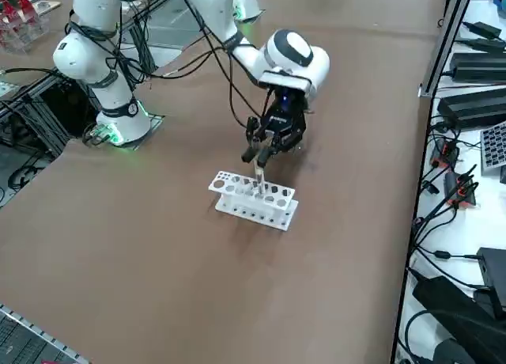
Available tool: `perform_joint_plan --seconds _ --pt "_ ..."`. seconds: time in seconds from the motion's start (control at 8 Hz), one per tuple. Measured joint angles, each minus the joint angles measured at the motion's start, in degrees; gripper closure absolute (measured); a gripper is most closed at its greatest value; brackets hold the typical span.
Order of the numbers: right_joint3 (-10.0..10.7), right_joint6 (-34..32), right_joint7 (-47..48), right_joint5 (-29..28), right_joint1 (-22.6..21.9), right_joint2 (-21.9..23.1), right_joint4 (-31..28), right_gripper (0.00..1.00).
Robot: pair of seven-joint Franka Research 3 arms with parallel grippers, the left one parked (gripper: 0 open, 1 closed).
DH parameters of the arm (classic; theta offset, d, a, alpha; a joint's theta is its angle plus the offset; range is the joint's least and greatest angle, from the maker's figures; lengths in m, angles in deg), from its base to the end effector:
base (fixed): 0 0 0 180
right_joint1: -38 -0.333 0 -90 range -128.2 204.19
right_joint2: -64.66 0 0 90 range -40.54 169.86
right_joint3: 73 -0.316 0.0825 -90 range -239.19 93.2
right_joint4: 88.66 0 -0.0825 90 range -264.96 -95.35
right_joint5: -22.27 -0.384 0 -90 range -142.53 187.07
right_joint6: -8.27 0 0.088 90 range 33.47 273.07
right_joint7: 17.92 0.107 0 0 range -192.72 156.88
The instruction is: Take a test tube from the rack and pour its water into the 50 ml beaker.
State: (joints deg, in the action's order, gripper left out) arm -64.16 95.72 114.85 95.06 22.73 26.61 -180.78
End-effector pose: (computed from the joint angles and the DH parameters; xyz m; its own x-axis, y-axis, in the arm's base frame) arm 0.6584 -0.0165 0.2817 -0.0516 -0.1032 0.9933 -0.9953 0.0865 -0.0427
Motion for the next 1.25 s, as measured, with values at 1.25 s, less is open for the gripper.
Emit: perform_joint_plan --seconds 1.25 --pt "-1.2 1.9 -23.4 -41.1 -7.6 8.7 11.7 0.79"
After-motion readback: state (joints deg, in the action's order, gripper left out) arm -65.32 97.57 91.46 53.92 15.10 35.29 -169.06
